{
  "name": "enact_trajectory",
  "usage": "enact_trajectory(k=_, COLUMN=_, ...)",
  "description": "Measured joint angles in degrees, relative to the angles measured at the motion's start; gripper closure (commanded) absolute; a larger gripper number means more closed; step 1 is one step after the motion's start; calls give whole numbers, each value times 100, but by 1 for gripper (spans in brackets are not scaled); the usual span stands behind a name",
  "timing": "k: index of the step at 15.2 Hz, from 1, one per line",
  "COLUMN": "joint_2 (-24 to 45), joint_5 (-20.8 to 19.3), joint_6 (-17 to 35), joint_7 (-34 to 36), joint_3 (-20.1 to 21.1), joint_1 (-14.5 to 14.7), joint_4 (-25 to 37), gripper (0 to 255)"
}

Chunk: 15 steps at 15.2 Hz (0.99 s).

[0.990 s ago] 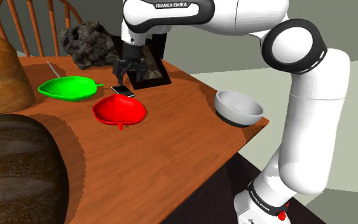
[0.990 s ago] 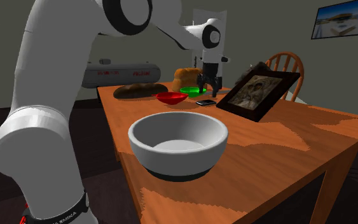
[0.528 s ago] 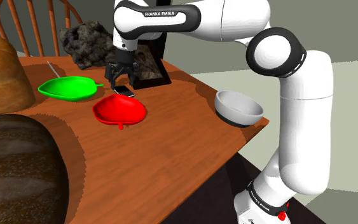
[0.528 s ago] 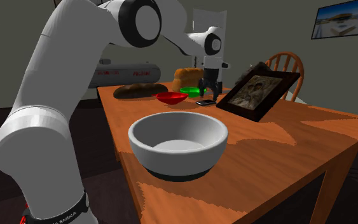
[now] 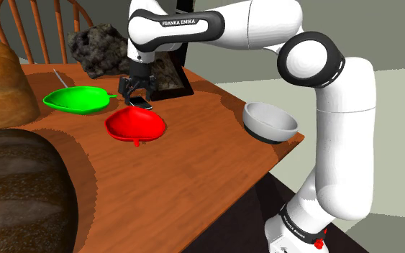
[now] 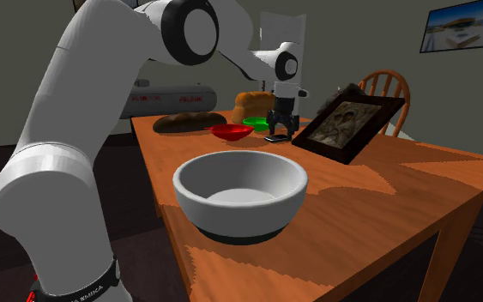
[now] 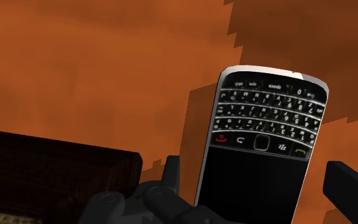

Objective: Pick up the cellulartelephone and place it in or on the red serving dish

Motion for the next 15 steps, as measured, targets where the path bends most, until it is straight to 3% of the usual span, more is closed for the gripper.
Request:
enact_trajectory(k=1, joint_2=0, joint_5=0, joint_6=0, joint_7=0, joint_3=0, joint_1=0, joint_4=0, gripper=0)
enact_trajectory(k=2, joint_2=0, joint_5=0, joint_6=0, joint_7=0, joint_3=0, joint_1=0, joint_4=0, gripper=255)
enact_trajectory(k=15, joint_2=-25, joint_5=4, joint_6=-138, joint_7=1, joint_3=3, joint_1=2, joint_4=116, gripper=255)
